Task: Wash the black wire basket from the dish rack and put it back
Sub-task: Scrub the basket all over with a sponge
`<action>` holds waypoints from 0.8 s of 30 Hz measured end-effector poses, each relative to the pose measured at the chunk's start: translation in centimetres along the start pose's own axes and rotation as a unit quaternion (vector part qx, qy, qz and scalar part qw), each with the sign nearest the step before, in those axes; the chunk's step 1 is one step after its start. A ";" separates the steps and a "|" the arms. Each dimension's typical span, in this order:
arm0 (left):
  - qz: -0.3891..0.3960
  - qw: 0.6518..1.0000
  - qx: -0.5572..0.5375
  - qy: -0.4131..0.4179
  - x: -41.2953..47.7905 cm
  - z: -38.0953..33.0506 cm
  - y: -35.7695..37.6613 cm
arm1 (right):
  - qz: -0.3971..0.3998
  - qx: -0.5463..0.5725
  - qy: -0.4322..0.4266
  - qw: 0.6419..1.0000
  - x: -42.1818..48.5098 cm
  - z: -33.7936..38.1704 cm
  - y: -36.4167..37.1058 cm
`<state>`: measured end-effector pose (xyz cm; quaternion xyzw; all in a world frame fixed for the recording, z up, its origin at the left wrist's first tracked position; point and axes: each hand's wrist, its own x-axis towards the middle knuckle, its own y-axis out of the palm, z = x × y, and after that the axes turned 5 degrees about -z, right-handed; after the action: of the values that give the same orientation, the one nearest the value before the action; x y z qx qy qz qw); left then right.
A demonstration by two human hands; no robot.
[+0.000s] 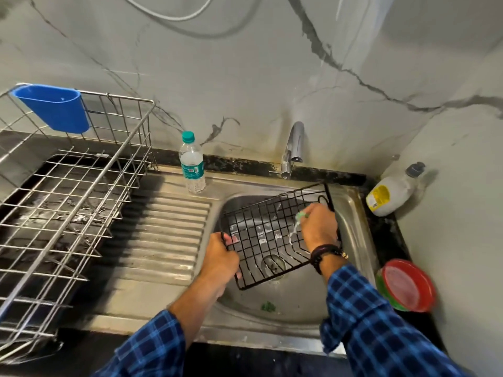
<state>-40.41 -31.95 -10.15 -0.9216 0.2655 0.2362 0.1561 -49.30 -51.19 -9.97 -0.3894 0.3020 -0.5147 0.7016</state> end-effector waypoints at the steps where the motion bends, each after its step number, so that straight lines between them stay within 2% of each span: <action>1: 0.012 1.000 -0.012 -0.023 -0.2 0.1 0.2 | -0.052 0.028 0.005 0.998 0.2 0.3 -0.5; 2: 0.021 0.999 -0.014 -0.037 -0.4 0.2 0.4 | -0.092 0.047 0.007 0.995 0.2 0.7 -0.8; 4: 0.032 0.998 -0.015 -0.052 -0.8 0.4 0.9 | -0.115 0.080 -0.001 0.990 -0.3 1.5 -0.4; 6: 0.033 0.997 -0.023 -0.064 -1.0 0.4 1.5 | -0.080 0.093 -0.034 0.992 -1.6 2.5 0.7; 10: 0.017 0.994 -0.041 -0.095 -1.0 0.7 2.2 | -0.013 0.013 -0.103 0.994 -3.5 3.5 2.5; 13: 0.014 0.991 -0.056 -0.123 -0.9 1.3 2.1 | 0.071 -0.014 -0.158 0.985 -4.8 3.1 3.0; 15: 0.018 0.989 -0.070 -0.133 -0.8 1.7 1.9 | 0.086 -0.014 -0.158 0.983 -4.1 2.5 2.0; 19: 0.031 0.991 -0.064 -0.116 -0.7 1.6 1.1 | -0.029 -0.001 -0.056 0.998 0.6 1.2 -1.6; 22: 0.059 0.990 -0.051 -0.118 -1.0 1.1 1.4 | -0.079 -0.003 -0.059 0.995 0.9 1.7 -1.7; 24: 0.066 0.988 -0.062 -0.126 -1.1 0.9 2.1 | -0.078 -0.012 -0.069 0.994 -0.5 3.3 -0.9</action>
<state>-42.74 -32.82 -10.69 -0.8728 0.2891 0.3762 0.1145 -47.19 -50.06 -7.55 -0.4547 0.2276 -0.5364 0.6736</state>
